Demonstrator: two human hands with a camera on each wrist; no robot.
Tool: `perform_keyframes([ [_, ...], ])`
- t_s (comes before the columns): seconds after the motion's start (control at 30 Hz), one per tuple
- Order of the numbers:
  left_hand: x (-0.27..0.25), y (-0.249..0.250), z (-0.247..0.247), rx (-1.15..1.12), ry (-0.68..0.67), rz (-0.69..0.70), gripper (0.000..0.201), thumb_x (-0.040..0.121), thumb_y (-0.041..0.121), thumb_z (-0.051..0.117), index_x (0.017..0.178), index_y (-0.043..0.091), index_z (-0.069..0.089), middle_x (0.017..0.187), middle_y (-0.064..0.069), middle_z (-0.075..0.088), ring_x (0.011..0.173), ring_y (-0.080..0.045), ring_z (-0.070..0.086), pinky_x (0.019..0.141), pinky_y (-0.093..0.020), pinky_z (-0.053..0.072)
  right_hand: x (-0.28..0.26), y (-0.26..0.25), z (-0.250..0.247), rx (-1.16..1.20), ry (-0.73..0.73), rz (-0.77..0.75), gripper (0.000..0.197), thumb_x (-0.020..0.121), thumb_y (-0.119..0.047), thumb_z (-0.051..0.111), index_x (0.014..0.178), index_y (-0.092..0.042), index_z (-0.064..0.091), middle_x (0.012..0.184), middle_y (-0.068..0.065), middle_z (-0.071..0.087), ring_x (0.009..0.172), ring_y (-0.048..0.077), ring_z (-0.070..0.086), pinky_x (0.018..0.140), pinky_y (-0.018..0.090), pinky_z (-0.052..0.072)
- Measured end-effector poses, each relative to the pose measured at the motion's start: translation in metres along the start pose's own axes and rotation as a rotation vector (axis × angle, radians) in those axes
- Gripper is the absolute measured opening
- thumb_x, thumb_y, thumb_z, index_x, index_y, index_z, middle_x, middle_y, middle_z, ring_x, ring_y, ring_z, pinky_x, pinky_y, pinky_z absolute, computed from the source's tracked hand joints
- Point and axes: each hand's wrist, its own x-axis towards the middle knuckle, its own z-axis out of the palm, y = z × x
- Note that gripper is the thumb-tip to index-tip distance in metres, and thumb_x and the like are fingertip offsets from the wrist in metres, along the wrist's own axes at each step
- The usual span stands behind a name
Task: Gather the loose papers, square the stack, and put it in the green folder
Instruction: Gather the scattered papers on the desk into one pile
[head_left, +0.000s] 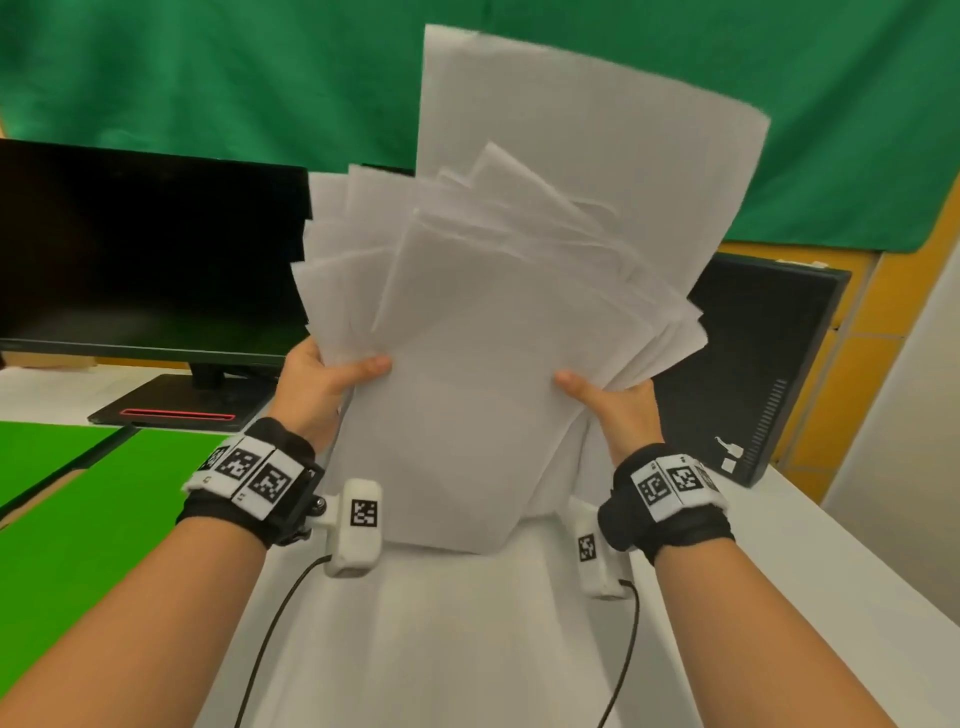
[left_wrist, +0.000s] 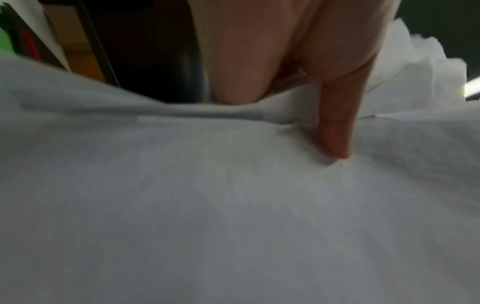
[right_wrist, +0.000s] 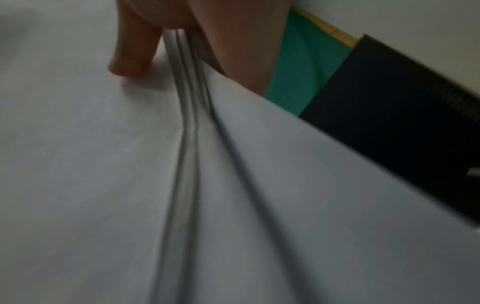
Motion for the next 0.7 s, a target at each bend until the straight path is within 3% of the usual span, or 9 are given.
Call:
perform_keyframes([
  [0.07, -0.006, -0.01, -0.004, 0.053, -0.097, -0.105, 0.05, 0.065, 0.009, 0.078, 0.111, 0.012, 0.061, 0.1, -0.005, 0.073, 0.094, -0.022, 0.07, 0.073, -0.031, 0.06, -0.006, 0.006, -0.005, -0.095, -0.05, 0.028, 0.045, 0.067, -0.006, 0.081, 0.097, -0.03, 0.058, 0.098, -0.01, 0.066, 0.088, 0.0, 0.064, 0.078, 0.02, 0.053],
  [0.13, -0.011, -0.014, -0.003, 0.124, -0.146, -0.16, 0.041, 0.065, 0.011, 0.077, 0.104, 0.016, 0.064, 0.087, 0.001, 0.076, 0.085, -0.018, 0.072, 0.077, -0.036, 0.059, -0.01, 0.01, -0.005, -0.14, -0.08, 0.04, 0.041, 0.068, -0.006, 0.08, 0.095, -0.029, 0.059, 0.094, -0.011, 0.065, 0.085, 0.002, 0.065, 0.073, 0.018, 0.053],
  [0.23, -0.009, -0.01, -0.003, 0.123, -0.13, -0.136, 0.034, 0.074, -0.003, 0.067, 0.102, 0.017, 0.063, 0.089, 0.001, 0.073, 0.087, -0.018, 0.069, 0.079, -0.034, 0.058, -0.005, 0.008, -0.006, -0.077, 0.019, 0.052, 0.041, 0.068, -0.007, 0.079, 0.102, -0.02, 0.06, 0.097, -0.002, 0.067, 0.094, 0.019, 0.064, 0.084, 0.032, 0.052],
  [0.33, -0.005, -0.005, -0.008, 0.049, -0.159, -0.144, 0.064, 0.05, 0.017, 0.086, 0.109, 0.015, 0.063, 0.097, -0.001, 0.074, 0.093, -0.021, 0.07, 0.075, -0.031, 0.06, 0.003, 0.004, -0.01, -0.03, 0.005, 0.064, 0.037, 0.068, -0.006, 0.079, 0.095, -0.024, 0.062, 0.1, 0.001, 0.068, 0.098, 0.022, 0.065, 0.094, 0.04, 0.05],
  [0.4, -0.004, -0.004, -0.011, 0.029, -0.143, -0.139, 0.073, 0.045, 0.024, 0.089, 0.112, 0.014, 0.061, 0.1, -0.002, 0.073, 0.095, -0.022, 0.07, 0.073, -0.031, 0.06, 0.005, 0.005, -0.012, -0.012, -0.038, 0.083, 0.048, 0.057, -0.018, 0.086, 0.099, -0.024, 0.063, 0.105, 0.003, 0.07, 0.102, 0.024, 0.065, 0.095, 0.041, 0.05],
  [0.5, -0.003, -0.004, -0.013, -0.059, -0.088, -0.093, 0.072, 0.053, 0.018, 0.085, 0.118, 0.013, 0.056, 0.104, -0.003, 0.071, 0.098, -0.023, 0.069, 0.07, -0.03, 0.059, 0.005, 0.011, -0.011, 0.049, -0.093, 0.14, 0.09, 0.031, -0.038, 0.092, 0.113, -0.016, 0.063, 0.11, 0.007, 0.071, 0.102, 0.024, 0.068, 0.087, 0.037, 0.055],
  [0.6, -0.004, -0.007, -0.016, -0.098, -0.077, -0.092, 0.093, 0.037, 0.029, 0.091, 0.121, 0.01, 0.055, 0.107, -0.005, 0.071, 0.093, -0.02, 0.071, 0.07, -0.031, 0.059, 0.002, 0.013, -0.01, 0.119, -0.119, 0.156, 0.101, 0.027, -0.038, 0.093, 0.118, -0.011, 0.06, 0.101, 0.002, 0.074, 0.095, 0.02, 0.07, 0.075, 0.029, 0.058],
  [0.7, -0.006, -0.011, -0.02, -0.015, -0.145, -0.152, 0.091, 0.026, 0.038, 0.092, 0.109, 0.016, 0.062, 0.096, 0.0, 0.076, 0.088, -0.017, 0.072, 0.068, -0.029, 0.059, 0.001, 0.015, -0.008, 0.111, -0.099, 0.151, 0.108, 0.027, -0.038, 0.093, 0.124, -0.007, 0.057, 0.109, 0.007, 0.071, 0.102, 0.024, 0.068, 0.081, 0.032, 0.058],
])
